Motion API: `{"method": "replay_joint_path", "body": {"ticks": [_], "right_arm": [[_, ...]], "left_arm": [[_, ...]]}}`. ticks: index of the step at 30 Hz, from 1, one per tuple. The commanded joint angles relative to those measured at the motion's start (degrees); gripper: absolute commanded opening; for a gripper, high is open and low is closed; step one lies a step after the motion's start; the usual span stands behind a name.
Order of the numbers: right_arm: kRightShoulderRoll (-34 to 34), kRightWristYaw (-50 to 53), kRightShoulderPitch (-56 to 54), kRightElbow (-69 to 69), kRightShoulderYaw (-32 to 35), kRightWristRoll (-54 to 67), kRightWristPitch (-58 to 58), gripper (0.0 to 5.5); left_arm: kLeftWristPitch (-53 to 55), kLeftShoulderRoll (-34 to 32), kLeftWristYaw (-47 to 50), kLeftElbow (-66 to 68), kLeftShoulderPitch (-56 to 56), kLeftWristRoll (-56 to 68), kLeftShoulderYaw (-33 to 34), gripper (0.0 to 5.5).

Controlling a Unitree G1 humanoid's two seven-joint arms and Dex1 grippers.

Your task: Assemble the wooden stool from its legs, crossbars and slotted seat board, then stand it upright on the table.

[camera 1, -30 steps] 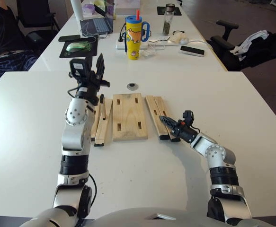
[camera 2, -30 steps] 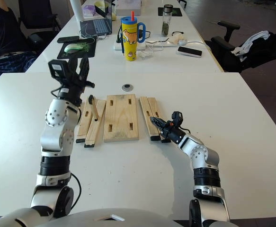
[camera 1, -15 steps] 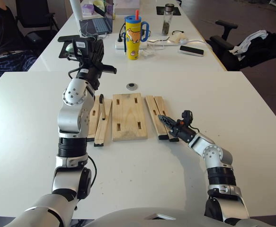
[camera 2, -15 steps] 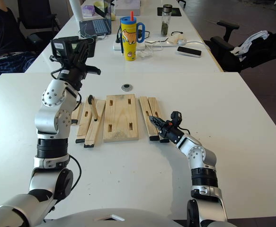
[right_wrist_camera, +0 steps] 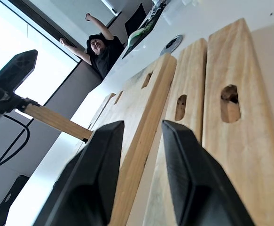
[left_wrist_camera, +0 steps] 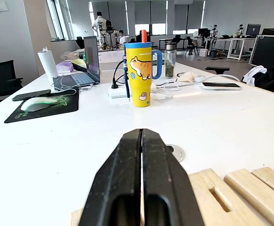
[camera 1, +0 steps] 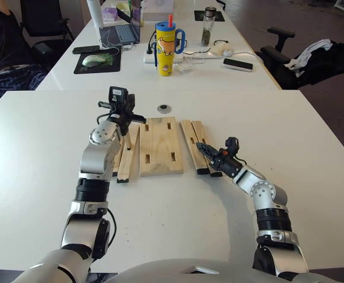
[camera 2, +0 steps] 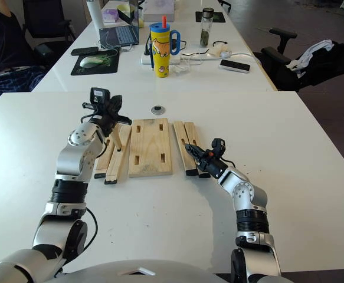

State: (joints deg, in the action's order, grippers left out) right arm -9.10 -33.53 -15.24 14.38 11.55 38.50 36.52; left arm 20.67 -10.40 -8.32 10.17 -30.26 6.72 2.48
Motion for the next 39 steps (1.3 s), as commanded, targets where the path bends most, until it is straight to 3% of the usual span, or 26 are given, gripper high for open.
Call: {"method": "replay_joint_path", "body": {"ticks": [1, 16, 20, 24, 28, 36, 39], "right_arm": [[0.1, 0.3, -0.7, 0.7, 0.1, -0.9, -0.7, 1.49], [0.2, -0.9, -1.1, 1.6, -0.7, -0.8, -1.9, 1.49], [0.4, -0.6, -0.5, 1.1, -0.9, -0.7, -1.9, 1.49], [0.6, -0.5, -0.2, 0.4, -1.1, -0.5, -1.4, 1.49], [0.5, -0.4, -0.9, 0.5, -0.7, -0.2, -1.2, 1.49], [0.0, -2.1, -1.1, 0.1, -1.2, -0.4, -1.6, 1.49], [-0.1, -3.6, -0.6, -1.1, -1.7, 0.0, -1.5, 1.49]], "left_arm": [[2.1, 1.3, -0.7, 5.0, 2.3, -0.1, -0.8, 0.02], [-13.6, 1.4, 2.0, -9.6, -7.0, 1.1, 3.7, 0.02], [-11.2, 1.2, 1.6, -6.5, -6.1, 0.2, 2.8, 0.02], [-4.0, 0.6, 0.9, 4.3, 3.0, -3.4, -1.0, 0.02], [-5.1, 0.5, 0.5, 7.8, 7.8, -5.1, -2.9, 0.02], [-13.9, 2.0, 3.8, -1.6, 0.4, -2.8, 1.5, 0.02], [-14.5, 1.5, 4.7, -9.5, 1.9, -3.1, 2.4, 0.45]]}}
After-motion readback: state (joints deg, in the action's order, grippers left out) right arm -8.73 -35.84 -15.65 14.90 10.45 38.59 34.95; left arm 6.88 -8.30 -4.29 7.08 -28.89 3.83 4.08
